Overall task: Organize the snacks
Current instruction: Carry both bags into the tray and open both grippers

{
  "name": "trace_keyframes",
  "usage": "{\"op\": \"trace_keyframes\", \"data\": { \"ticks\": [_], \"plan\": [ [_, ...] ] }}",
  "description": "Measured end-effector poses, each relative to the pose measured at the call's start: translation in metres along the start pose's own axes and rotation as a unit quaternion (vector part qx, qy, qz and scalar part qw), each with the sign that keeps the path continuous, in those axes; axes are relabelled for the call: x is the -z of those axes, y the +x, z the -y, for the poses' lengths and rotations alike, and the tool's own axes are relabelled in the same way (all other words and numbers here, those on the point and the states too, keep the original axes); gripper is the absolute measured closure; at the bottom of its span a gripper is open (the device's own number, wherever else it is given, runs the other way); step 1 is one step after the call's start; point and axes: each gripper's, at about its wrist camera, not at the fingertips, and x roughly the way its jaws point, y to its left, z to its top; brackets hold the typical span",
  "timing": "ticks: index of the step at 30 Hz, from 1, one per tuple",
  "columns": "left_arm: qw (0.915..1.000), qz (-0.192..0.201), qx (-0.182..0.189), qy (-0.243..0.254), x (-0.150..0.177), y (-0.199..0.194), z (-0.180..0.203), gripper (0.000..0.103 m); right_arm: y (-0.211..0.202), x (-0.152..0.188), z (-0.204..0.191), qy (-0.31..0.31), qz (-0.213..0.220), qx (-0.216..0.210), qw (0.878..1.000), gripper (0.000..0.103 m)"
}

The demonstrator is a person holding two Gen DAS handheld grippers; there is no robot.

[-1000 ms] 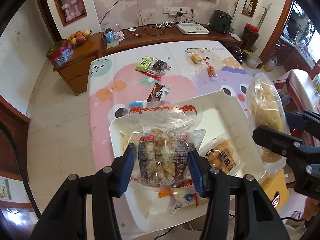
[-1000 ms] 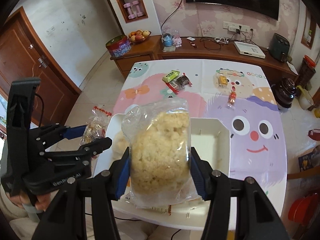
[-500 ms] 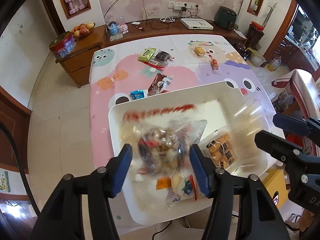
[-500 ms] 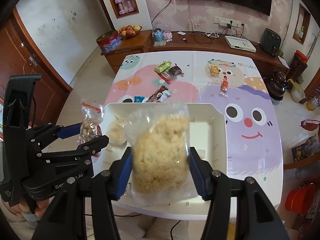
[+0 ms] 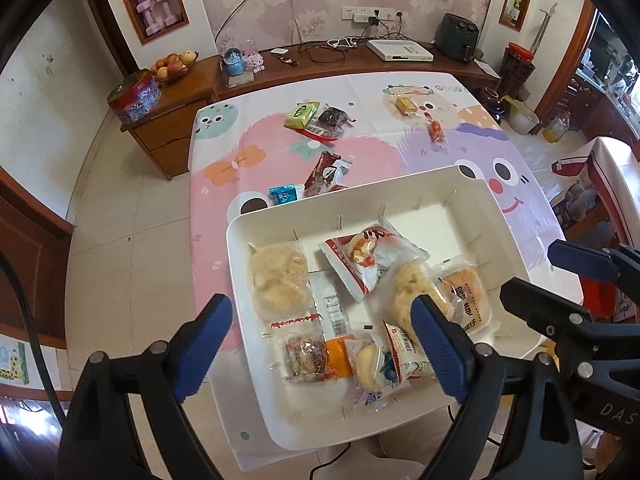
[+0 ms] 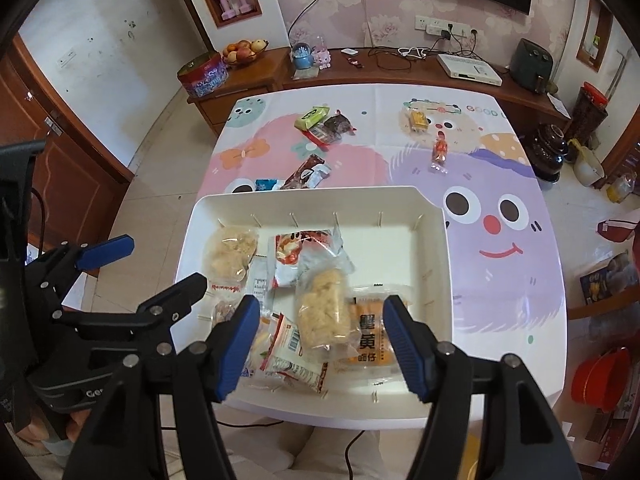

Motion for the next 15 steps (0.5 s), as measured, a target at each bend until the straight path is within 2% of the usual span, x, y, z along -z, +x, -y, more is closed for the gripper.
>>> {"op": "trace_keyframes", "data": {
  "ticks": [15],
  "plan": [
    [1.0,-0.006,0.0,-0.001,-0.0017,0.0055,-0.0008,0.013,0.0017,-0.0022,-0.0003,-0.002,-0.002,0.004,1.0,0.038]
  ]
}}
